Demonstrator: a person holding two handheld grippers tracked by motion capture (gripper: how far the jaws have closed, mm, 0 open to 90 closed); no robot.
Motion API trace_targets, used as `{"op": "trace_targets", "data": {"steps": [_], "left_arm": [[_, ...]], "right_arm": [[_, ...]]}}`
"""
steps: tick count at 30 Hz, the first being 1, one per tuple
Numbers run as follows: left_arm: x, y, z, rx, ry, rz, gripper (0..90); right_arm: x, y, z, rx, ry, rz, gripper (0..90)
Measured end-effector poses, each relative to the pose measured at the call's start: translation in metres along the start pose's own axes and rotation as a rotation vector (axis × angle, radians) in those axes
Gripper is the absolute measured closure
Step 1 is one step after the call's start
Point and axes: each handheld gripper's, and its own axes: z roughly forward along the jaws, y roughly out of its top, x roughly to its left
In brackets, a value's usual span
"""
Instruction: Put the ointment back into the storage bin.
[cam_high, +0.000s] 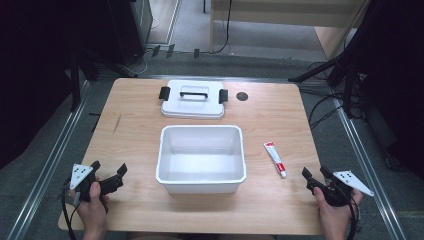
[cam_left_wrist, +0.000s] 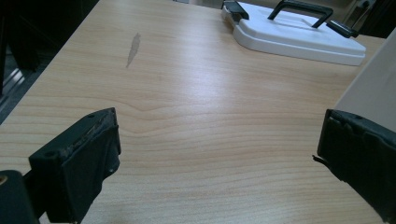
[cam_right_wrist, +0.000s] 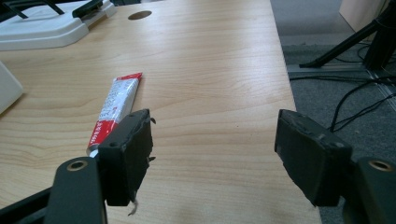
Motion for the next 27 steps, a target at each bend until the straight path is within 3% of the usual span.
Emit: {"op": "trace_targets", "data": {"steps": [7,10,11,13,14,15,16,17,19,20,21,23,27], "left_arm": [[0.000,0.000,0.000,0.002,0.002,0.002,0.3],[-0.001,0.000,0.000,-0.002,0.001,0.002,0.3],[-0.001,0.000,0.000,-0.002,0.001,0.002,0.3],[-0.001,0.000,0.000,-0.005,0.001,0.002,0.3],[-0.001,0.000,0.000,-0.005,0.001,0.002,0.3],[-0.001,0.000,0.000,-0.005,0.001,0.002,0.3],[0.000,0.000,0.000,-0.003,-0.001,0.002,0.3],[0.000,0.000,0.000,-0.003,-0.001,0.002,0.3],[0.000,0.000,0.000,-0.003,0.000,0.002,0.3],[0.000,0.000,0.000,-0.002,0.000,0.002,0.3],[0.000,0.000,0.000,-0.002,-0.001,0.002,0.3],[0.000,0.000,0.000,-0.003,-0.001,0.002,0.3],[0.000,0.000,0.000,-0.003,-0.003,0.002,0.3]], "right_arm": [[0.007,0.006,0.003,0.046,-0.006,-0.033,29.7],[0.016,0.022,0.003,0.105,-0.042,-0.082,29.7],[0.016,0.022,0.003,0.105,-0.042,-0.082,29.7],[0.024,0.033,0.005,0.179,-0.038,-0.129,29.4],[0.024,0.033,0.005,0.179,-0.038,-0.129,29.4],[0.027,0.036,0.006,0.210,-0.035,-0.148,29.5],[0.033,0.042,0.010,0.288,-0.028,-0.186,27.7],[0.033,0.042,0.010,0.288,-0.028,-0.186,27.7],[0.039,0.047,0.013,0.364,-0.023,-0.217,27.9],[0.044,0.051,0.016,0.430,-0.036,-0.242,27.8],[0.044,0.051,0.016,0.430,-0.036,-0.242,27.8],[0.047,0.056,0.019,0.488,-0.033,-0.249,27.7],[0.052,0.068,0.031,0.677,-0.011,-0.243,25.2]]}}
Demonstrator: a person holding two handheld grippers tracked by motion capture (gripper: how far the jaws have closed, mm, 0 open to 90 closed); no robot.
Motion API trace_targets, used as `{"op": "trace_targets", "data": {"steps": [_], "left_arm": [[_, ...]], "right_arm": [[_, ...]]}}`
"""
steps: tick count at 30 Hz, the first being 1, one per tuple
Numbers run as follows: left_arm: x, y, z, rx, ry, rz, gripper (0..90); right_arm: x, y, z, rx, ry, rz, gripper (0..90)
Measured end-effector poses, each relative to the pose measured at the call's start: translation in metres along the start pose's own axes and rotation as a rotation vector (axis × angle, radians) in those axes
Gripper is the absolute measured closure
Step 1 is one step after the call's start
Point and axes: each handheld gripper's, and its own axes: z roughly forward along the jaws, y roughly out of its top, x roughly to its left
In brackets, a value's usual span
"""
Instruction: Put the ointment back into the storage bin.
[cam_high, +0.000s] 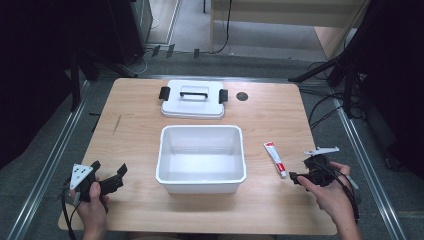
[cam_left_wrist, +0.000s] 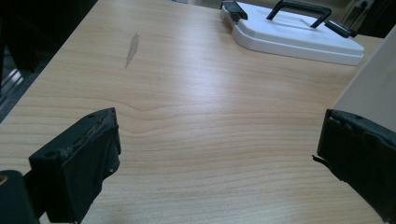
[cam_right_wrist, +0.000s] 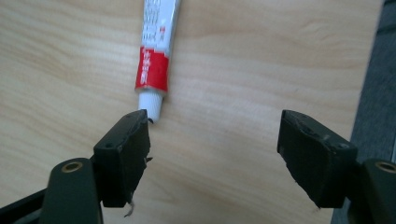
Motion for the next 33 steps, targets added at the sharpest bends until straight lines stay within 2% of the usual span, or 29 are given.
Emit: {"op": "trace_targets", "data": {"steps": [1,2,3,5,6,7,8,10,12,13,14,15,16,17,19,21,24,26,28,30,33], "left_arm": [[0.000,0.000,0.000,0.000,0.000,0.000,0.3],[0.000,0.000,0.000,0.000,0.000,-0.001,0.3],[0.000,0.000,0.000,0.001,-0.001,-0.001,0.3],[0.001,0.000,0.000,0.000,-0.004,-0.005,0.3],[0.001,0.000,0.000,0.000,-0.004,-0.005,0.3],[0.001,0.000,0.000,0.001,-0.004,-0.006,0.3],[0.001,0.000,0.000,0.001,-0.004,-0.007,0.3],[0.001,0.000,0.000,0.003,-0.005,-0.006,0.3],[0.001,0.000,0.000,0.004,-0.004,-0.006,0.3],[0.001,0.000,0.000,0.006,-0.004,-0.005,0.3],[0.001,0.000,0.000,0.006,-0.004,-0.005,0.3],[0.001,0.000,0.000,0.007,-0.006,-0.007,0.3],[0.001,0.000,0.000,0.007,-0.006,-0.007,0.3],[0.001,0.000,0.000,0.007,-0.006,-0.007,0.3],[0.001,0.000,0.000,0.006,-0.008,-0.008,0.3],[0.001,0.000,0.000,0.006,-0.008,-0.009,0.3],[0.001,0.000,0.000,0.005,-0.010,-0.010,0.3],[0.001,0.000,0.000,0.005,-0.011,-0.011,0.3],[0.001,0.000,0.000,0.007,-0.012,-0.010,0.3],[0.001,0.000,0.000,0.007,-0.012,-0.009,0.3],[0.001,0.000,0.001,0.009,-0.013,-0.009,0.3]], "right_arm": [[0.000,0.000,0.000,0.000,0.000,0.000,25.2],[0.000,0.002,0.001,0.028,0.002,0.002,25.2],[0.002,0.009,0.004,0.114,-0.024,0.000,27.6],[0.004,0.015,0.005,0.173,-0.046,-0.007,29.2],[0.004,0.015,0.005,0.173,-0.046,-0.007,29.2],[0.006,0.022,0.005,0.218,-0.031,-0.020,31.0],[0.006,0.022,0.005,0.218,-0.031,-0.020,31.0],[0.008,0.034,0.005,0.273,-0.020,-0.023,33.0],[0.009,0.037,0.006,0.285,-0.018,-0.027,32.8],[0.013,0.046,0.008,0.328,0.008,-0.058,42.4],[0.013,0.046,0.008,0.328,0.008,-0.058,42.4],[0.018,0.053,0.010,0.371,0.045,-0.113,44.7],[0.018,0.053,0.010,0.371,0.045,-0.113,44.7],[0.023,0.058,0.012,0.383,0.038,-0.144,45.1],[0.024,0.063,0.014,0.383,0.023,-0.139,40.6],[0.026,0.071,0.018,0.387,0.005,-0.121,46.8],[0.028,0.078,0.026,0.411,0.020,-0.115,50.1],[0.029,0.081,0.032,0.420,0.009,-0.126,51.9],[0.029,0.085,0.037,0.418,0.002,-0.101,54.8],[0.029,0.088,0.040,0.412,0.016,-0.086,55.3],[0.032,0.092,0.045,0.422,0.032,-0.088,54.8]]}}
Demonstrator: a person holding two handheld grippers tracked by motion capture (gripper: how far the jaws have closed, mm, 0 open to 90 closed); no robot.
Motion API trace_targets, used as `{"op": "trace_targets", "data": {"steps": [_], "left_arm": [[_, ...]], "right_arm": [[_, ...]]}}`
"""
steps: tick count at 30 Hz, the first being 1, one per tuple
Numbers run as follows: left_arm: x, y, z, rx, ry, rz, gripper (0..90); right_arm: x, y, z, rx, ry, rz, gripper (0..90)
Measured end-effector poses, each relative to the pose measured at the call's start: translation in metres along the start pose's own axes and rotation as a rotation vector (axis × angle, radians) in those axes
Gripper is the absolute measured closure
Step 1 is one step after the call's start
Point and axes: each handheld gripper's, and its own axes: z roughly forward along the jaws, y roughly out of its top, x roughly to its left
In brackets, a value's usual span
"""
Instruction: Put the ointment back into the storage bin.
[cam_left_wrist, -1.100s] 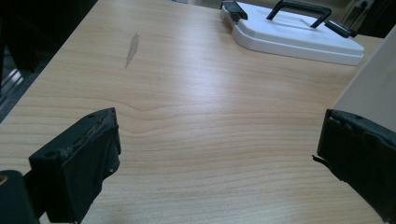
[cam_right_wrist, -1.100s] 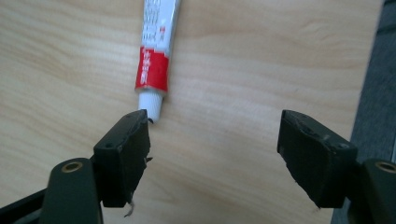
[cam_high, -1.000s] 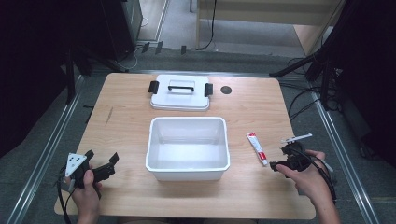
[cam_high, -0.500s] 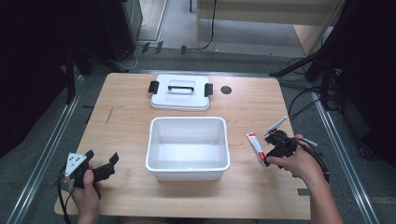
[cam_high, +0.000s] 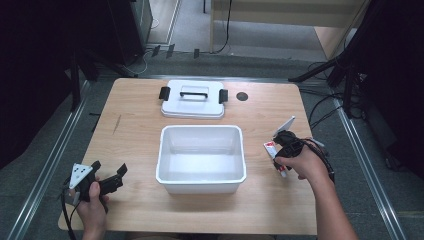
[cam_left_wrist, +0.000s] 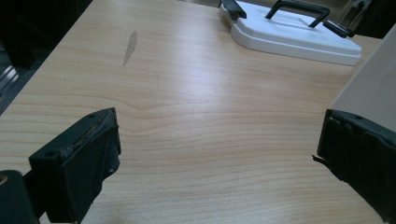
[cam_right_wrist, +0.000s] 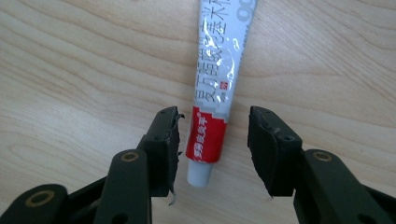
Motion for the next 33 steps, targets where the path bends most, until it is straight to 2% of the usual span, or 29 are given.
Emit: {"op": "trace_targets", "data": {"steps": [3,9,14,21,28,33], "left_arm": [[0.000,0.000,0.000,0.000,0.000,0.000,0.3],[0.000,0.000,0.000,-0.001,0.000,0.000,0.3],[0.000,0.000,0.000,-0.001,0.000,-0.005,0.3],[0.000,0.000,0.000,0.000,-0.002,-0.006,0.3],[0.000,0.000,0.000,0.001,-0.002,-0.005,0.3],[0.000,0.000,0.000,0.001,-0.002,-0.005,0.3]], "right_arm": [[0.001,0.005,0.003,0.003,0.004,0.012,55.6],[0.001,0.012,0.006,0.005,0.011,0.066,61.1],[0.001,0.016,0.009,-0.002,0.000,0.079,65.5],[0.002,0.019,0.014,0.019,-0.021,0.074,70.1],[0.006,0.019,0.014,0.030,-0.042,0.056,70.9],[0.005,0.019,0.012,0.011,-0.054,0.026,71.6]]}}
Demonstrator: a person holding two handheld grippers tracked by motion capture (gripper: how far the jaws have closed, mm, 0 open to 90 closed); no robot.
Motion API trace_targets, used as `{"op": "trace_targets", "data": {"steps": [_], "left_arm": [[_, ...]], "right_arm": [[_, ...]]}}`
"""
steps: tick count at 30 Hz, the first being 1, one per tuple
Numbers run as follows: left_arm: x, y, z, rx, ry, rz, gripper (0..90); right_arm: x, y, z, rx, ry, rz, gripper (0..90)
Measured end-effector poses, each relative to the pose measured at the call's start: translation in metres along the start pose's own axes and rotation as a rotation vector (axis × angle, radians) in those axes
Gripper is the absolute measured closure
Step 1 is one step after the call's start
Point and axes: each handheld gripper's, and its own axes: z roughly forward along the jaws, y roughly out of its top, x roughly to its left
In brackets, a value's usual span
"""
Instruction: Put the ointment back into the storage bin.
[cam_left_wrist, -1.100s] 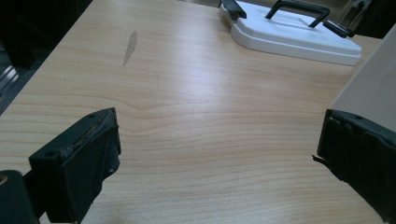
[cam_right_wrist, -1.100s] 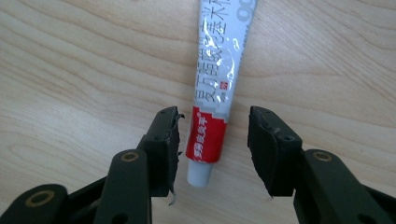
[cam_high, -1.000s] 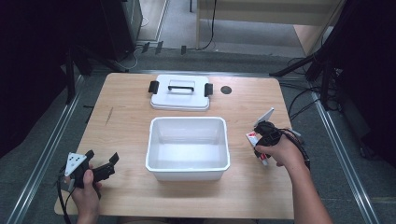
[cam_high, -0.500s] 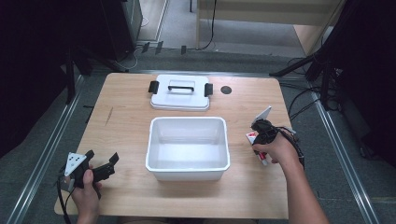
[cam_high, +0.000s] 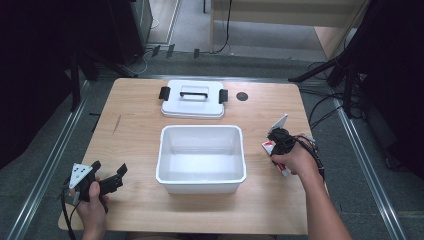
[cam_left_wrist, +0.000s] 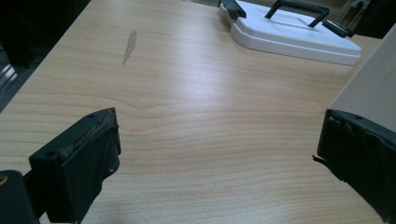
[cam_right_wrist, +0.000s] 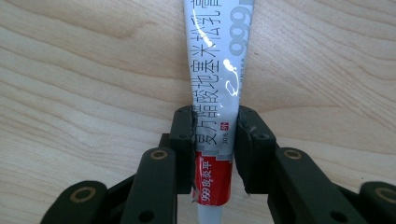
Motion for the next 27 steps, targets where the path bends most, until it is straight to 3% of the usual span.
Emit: {"op": "trace_targets", "data": {"steps": [4,12,18,21,27], "left_arm": [[0.000,0.000,0.000,0.000,0.002,0.000,0.3],[-0.001,0.000,0.000,0.002,0.005,0.010,0.3],[-0.002,0.000,0.000,0.002,0.012,0.018,0.3],[-0.003,0.000,0.000,0.002,0.017,0.023,0.3],[-0.005,0.000,0.001,0.005,0.023,0.041,0.3]], "right_arm": [[-0.001,0.000,-0.006,-0.026,0.020,0.009,71.8],[0.006,0.002,-0.037,-0.051,0.027,-0.020,71.8],[0.012,0.008,-0.062,-0.087,0.042,-0.012,71.8],[0.015,0.010,-0.075,-0.099,0.057,0.029,71.8],[0.023,0.016,-0.098,-0.115,0.067,0.025,71.8]]}}
